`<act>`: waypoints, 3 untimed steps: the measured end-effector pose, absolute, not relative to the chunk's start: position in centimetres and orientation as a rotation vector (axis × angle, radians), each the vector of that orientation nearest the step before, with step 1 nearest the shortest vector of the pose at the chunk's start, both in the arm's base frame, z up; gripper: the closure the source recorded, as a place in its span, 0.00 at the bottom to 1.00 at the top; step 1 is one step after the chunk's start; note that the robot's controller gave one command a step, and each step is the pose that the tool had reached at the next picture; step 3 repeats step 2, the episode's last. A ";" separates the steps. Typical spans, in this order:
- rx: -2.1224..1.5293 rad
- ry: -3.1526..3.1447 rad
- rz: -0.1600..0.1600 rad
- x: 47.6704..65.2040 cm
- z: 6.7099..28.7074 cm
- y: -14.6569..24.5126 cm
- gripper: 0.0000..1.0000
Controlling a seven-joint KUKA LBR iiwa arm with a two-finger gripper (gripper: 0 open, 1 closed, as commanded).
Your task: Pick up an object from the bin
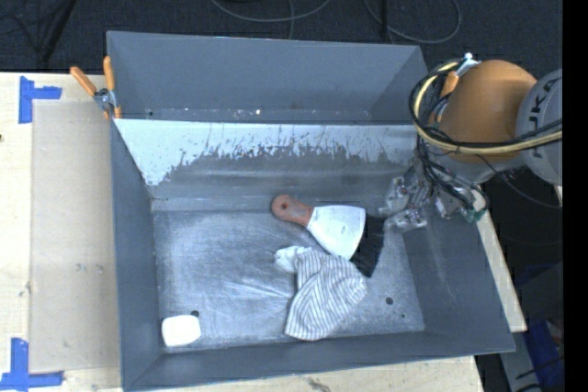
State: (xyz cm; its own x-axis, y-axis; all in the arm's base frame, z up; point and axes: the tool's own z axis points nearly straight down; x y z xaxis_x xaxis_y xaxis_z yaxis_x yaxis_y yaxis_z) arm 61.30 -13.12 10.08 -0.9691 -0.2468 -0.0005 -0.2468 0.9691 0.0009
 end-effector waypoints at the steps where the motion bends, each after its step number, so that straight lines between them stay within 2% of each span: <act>1: -0.431 3.115 0.004 61.2 16.4 -13.4 1.00; 2: -0.405 3.116 0.003 61.3 22.2 -13.0 1.00; 3: -0.405 3.116 0.003 61.3 22.2 -13.0 1.00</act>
Offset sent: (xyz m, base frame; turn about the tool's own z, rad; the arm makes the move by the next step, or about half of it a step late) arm 0.0010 0.0034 0.1336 -0.0040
